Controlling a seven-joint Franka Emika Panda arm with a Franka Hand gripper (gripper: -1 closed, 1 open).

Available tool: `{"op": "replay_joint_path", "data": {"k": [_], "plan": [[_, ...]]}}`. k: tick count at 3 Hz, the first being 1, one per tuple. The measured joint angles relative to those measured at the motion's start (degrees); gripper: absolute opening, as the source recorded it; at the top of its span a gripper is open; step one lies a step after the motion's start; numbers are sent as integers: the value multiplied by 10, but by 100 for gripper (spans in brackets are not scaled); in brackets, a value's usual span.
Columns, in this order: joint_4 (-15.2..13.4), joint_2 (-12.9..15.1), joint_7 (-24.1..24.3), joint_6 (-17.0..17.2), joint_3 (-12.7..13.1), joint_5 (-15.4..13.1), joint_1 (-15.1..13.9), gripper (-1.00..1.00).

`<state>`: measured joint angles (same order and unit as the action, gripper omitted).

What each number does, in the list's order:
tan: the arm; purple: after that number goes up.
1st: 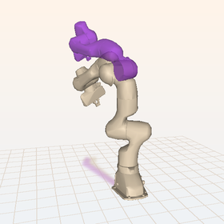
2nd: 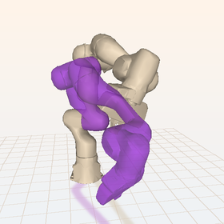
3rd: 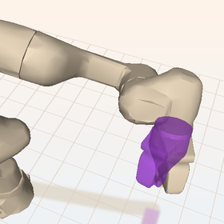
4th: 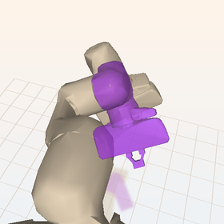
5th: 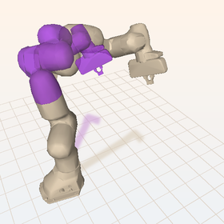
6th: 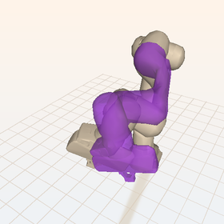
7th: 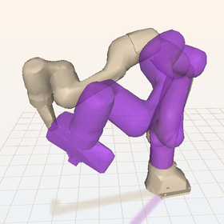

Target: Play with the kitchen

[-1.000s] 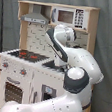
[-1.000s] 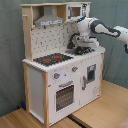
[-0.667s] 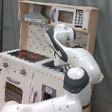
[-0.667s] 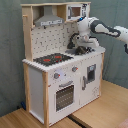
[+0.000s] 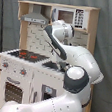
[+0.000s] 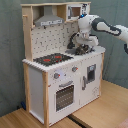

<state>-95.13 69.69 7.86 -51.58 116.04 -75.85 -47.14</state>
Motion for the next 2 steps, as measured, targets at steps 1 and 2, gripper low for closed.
{"op": "replay_joint_path", "data": {"k": [1,2], "plan": [[-3,-7,18,4,55,0,2,100],[-4,-26,47,4,84,0,39,100]]}}
